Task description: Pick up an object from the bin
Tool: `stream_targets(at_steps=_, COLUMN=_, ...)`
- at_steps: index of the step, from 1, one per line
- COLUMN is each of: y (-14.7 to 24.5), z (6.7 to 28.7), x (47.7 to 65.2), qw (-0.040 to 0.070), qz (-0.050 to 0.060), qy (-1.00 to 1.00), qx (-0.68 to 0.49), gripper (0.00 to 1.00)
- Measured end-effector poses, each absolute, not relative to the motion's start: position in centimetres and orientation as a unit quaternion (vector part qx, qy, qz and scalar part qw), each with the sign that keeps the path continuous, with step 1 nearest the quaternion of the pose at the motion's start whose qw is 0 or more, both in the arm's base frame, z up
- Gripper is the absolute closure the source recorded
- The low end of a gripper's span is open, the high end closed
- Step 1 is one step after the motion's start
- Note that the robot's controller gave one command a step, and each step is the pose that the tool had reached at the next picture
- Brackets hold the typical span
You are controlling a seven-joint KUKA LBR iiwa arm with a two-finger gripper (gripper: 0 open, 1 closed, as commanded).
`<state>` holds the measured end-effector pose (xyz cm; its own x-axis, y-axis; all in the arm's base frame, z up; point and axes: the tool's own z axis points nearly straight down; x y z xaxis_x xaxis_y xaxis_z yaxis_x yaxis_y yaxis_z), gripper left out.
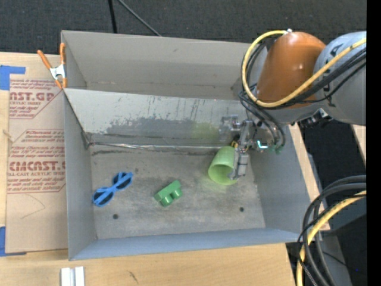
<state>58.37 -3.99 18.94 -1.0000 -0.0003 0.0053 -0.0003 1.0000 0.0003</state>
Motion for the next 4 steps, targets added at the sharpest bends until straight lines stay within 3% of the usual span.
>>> stream_targets(at_steps=1, y=-7.2, z=6.5, x=58.9, qw=0.002, qz=0.0, qy=-0.997, qx=0.075, gripper=0.0)
stream_targets(at_steps=2, y=-9.2, z=10.1, x=59.5, qw=-0.002, qz=0.0, qy=-1.0, qx=-0.01, gripper=0.0)
stream_targets(at_steps=3, y=-8.2, z=11.4, x=59.0, qw=-0.002, qz=-0.001, qy=-0.995, qx=-0.102, gripper=0.0)
stream_targets(at_steps=4, y=-8.3, z=6.8, x=59.1, qw=0.001, qz=-0.001, qy=-0.986, qx=-0.164, gripper=0.0)
